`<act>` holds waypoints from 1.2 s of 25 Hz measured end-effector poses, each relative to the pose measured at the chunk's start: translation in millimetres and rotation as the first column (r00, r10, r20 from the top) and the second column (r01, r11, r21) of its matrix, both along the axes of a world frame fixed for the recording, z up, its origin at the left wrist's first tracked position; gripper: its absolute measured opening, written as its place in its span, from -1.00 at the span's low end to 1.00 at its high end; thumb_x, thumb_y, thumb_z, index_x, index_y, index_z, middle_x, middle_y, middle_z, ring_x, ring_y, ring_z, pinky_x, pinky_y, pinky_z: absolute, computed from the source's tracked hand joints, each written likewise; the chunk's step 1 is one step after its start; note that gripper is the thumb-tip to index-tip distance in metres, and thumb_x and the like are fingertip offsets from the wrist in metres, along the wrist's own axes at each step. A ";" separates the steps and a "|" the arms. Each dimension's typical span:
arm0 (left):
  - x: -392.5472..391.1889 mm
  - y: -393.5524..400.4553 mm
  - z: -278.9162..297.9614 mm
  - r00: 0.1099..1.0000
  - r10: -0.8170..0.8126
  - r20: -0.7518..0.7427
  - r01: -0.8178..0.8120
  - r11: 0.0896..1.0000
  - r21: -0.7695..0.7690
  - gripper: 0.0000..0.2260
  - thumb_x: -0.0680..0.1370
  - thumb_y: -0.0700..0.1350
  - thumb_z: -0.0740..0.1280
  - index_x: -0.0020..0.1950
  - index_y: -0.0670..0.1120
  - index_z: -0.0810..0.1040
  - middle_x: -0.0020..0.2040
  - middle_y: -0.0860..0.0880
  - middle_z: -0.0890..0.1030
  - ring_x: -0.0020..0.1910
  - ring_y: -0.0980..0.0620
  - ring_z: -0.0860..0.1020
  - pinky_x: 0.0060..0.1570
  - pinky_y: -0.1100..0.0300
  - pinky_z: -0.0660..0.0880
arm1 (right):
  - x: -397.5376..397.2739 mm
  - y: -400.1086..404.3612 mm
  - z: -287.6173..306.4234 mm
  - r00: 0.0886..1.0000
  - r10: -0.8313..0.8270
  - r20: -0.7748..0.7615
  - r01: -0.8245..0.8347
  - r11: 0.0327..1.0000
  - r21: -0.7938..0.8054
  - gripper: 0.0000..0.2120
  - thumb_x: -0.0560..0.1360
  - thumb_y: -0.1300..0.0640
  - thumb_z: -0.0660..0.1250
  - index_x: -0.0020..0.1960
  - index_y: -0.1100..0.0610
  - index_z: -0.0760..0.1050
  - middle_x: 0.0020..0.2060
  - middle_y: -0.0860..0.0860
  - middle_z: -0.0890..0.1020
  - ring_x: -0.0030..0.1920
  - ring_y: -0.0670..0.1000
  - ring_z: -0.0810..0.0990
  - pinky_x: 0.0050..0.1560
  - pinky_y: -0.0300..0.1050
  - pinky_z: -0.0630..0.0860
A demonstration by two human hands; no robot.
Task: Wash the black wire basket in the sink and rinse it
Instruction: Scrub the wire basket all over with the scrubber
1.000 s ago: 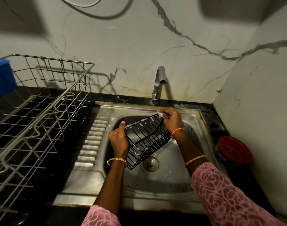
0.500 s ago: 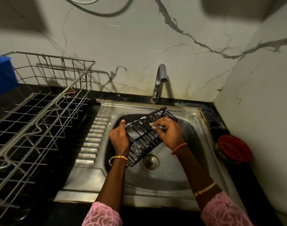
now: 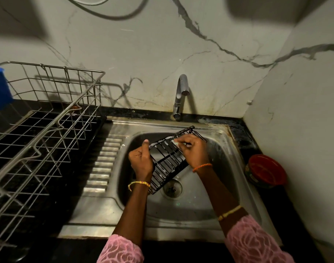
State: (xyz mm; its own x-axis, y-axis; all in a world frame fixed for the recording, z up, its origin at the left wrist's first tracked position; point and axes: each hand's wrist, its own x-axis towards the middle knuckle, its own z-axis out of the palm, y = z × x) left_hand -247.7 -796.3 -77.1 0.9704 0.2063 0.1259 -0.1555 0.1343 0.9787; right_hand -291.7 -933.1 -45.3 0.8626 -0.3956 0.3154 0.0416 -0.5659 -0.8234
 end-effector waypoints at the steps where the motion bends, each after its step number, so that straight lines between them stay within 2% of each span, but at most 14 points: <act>1: 0.4 0.9 -1.6 1.000 0.004 0.008 -0.004 1.000 0.009 -0.53 0.55 -0.19 0.30 -0.52 -0.05 0.21 -0.56 0.11 0.19 -0.56 0.17 0.13 -0.48 0.20 0.10 | -11.5 -2.2 -10.3 0.999 -0.024 0.024 0.023 0.999 0.024 -0.86 0.42 0.37 0.35 -0.04 0.27 0.60 -0.07 0.02 0.59 -0.05 -0.05 0.57 0.04 -0.27 0.54; 3: -0.5 1.3 -3.1 1.000 -0.002 0.002 0.002 1.000 0.028 -0.53 0.52 -0.11 0.30 -0.54 -0.01 0.18 -0.59 0.13 0.18 -0.56 0.17 0.12 -0.45 0.18 0.10 | -32.0 -4.3 -23.7 0.993 -0.087 0.086 0.086 0.996 0.018 -0.85 0.42 0.38 0.35 -0.04 0.27 0.60 -0.07 0.09 0.62 -0.04 0.02 0.60 0.02 -0.22 0.57; 5: -1.5 -0.2 -5.3 1.000 -0.015 -0.009 0.015 1.000 0.027 -0.54 0.48 -0.03 0.28 -0.56 -0.01 0.17 -0.62 0.11 0.18 -0.56 0.17 0.12 -0.44 0.17 0.10 | -38.0 -4.0 -24.4 0.982 -0.138 0.126 0.140 0.990 -0.012 -0.85 0.41 0.40 0.35 -0.04 0.29 0.60 -0.08 0.13 0.63 -0.07 -0.01 0.60 -0.02 -0.37 0.54; 9: -1.2 -4.0 -5.7 0.998 -0.056 0.023 0.055 0.998 0.037 -0.55 0.46 0.05 0.26 -0.61 -0.03 0.27 -0.61 0.11 0.20 -0.52 0.10 0.14 -0.43 0.15 0.11 | -23.6 14.7 -6.9 0.988 -0.059 0.142 0.052 0.997 0.048 -0.85 0.42 0.39 0.34 -0.03 0.27 0.60 -0.08 0.02 0.58 -0.07 -0.15 0.55 -0.02 -0.45 0.48; 12: -2.4 -7.3 -4.1 0.998 -0.052 0.038 0.050 0.997 0.053 -0.55 0.48 0.02 0.26 -0.61 -0.01 0.29 -0.61 0.11 0.20 -0.53 0.13 0.13 -0.44 0.18 0.10 | -5.6 20.7 1.4 0.990 -0.060 0.124 0.053 0.997 0.061 -0.84 0.42 0.39 0.35 -0.05 0.22 0.62 -0.10 -0.01 0.58 -0.10 -0.21 0.54 -0.04 -0.47 0.47; 15: -1.6 -5.5 -5.2 1.000 -0.017 0.022 0.016 0.999 0.041 -0.55 0.48 0.01 0.26 -0.58 -0.03 0.21 -0.57 0.11 0.21 -0.52 0.10 0.15 -0.44 0.18 0.11 | -13.2 15.6 -1.7 0.993 -0.019 0.116 0.015 0.999 0.032 -0.84 0.42 0.38 0.35 -0.05 0.21 0.62 -0.11 -0.06 0.57 -0.06 -0.14 0.56 -0.02 -0.43 0.49; 18: -0.3 -1.9 -7.0 1.000 0.010 0.016 -0.011 1.000 0.028 -0.58 0.49 -0.02 0.26 -0.52 -0.09 0.23 -0.52 -0.01 0.23 -0.48 0.03 0.18 -0.43 0.15 0.14 | -41.1 11.2 -19.1 0.989 -0.052 0.136 0.047 0.998 0.039 -0.84 0.42 0.40 0.34 -0.06 0.23 0.61 -0.11 -0.04 0.57 -0.04 -0.06 0.59 0.00 -0.29 0.55; 20: -1.9 -4.0 -9.3 1.000 -0.002 0.025 0.002 1.000 0.022 -0.54 0.53 -0.10 0.28 -0.54 -0.05 0.20 -0.57 0.08 0.22 -0.53 0.09 0.16 -0.43 0.17 0.12 | -51.7 10.3 -24.9 0.988 -0.104 0.111 0.101 0.994 0.031 -0.84 0.42 0.39 0.34 -0.07 0.22 0.62 -0.09 0.01 0.59 -0.04 -0.03 0.59 -0.02 -0.24 0.57; 21: -3.4 -5.3 -8.7 1.000 0.001 0.023 -0.002 1.000 0.009 -0.51 0.55 -0.16 0.29 -0.54 -0.02 0.19 -0.59 0.16 0.20 -0.55 0.15 0.14 -0.42 0.18 0.10 | -50.6 9.6 -24.3 0.988 -0.109 0.112 0.107 0.994 0.025 -0.84 0.42 0.39 0.34 -0.07 0.22 0.62 -0.09 0.02 0.59 -0.05 -0.03 0.59 -0.02 -0.26 0.57; 22: -3.9 -6.2 -8.4 1.000 -0.001 0.022 0.001 1.000 0.001 -0.50 0.56 -0.20 0.28 -0.54 -0.01 0.18 -0.61 0.15 0.19 -0.56 0.18 0.12 -0.42 0.18 0.10 | -46.4 9.9 -20.7 0.988 -0.100 0.121 0.098 0.995 0.021 -0.84 0.42 0.40 0.34 -0.07 0.23 0.62 -0.10 0.02 0.59 -0.06 -0.05 0.59 -0.02 -0.31 0.55; 24: -3.1 -8.6 -8.8 0.998 -0.041 0.040 0.039 0.998 0.041 -0.51 0.54 -0.13 0.29 -0.55 0.02 0.18 -0.61 0.12 0.18 -0.55 0.16 0.12 -0.43 0.16 0.09 | -32.0 12.3 -10.5 0.990 -0.084 0.113 0.080 0.996 0.044 -0.84 0.41 0.41 0.35 -0.06 0.24 0.61 -0.11 0.02 0.59 -0.07 -0.07 0.57 0.00 -0.36 0.52; 27: -3.5 -10.0 -4.9 0.997 -0.053 0.062 0.047 0.994 0.098 -0.54 0.46 0.08 0.24 -0.59 -0.04 0.24 -0.60 0.09 0.16 -0.53 0.11 0.11 -0.45 0.16 0.08 | -8.2 21.0 0.5 0.979 -0.150 0.137 0.134 0.984 0.121 -0.84 0.40 0.42 0.35 -0.08 0.26 0.62 -0.10 0.08 0.62 -0.08 -0.06 0.57 0.03 -0.32 0.52; 30: -5.8 -8.9 -2.8 0.994 -0.065 0.090 0.059 0.996 0.063 -0.54 0.49 -0.01 0.24 -0.58 -0.02 0.20 -0.62 0.09 0.20 -0.56 0.15 0.13 -0.47 0.21 0.09 | -8.6 30.2 -1.8 0.973 -0.170 0.156 0.146 0.977 0.153 -0.83 0.41 0.43 0.33 -0.06 0.26 0.61 -0.10 0.04 0.59 -0.09 -0.14 0.56 -0.04 -0.48 0.46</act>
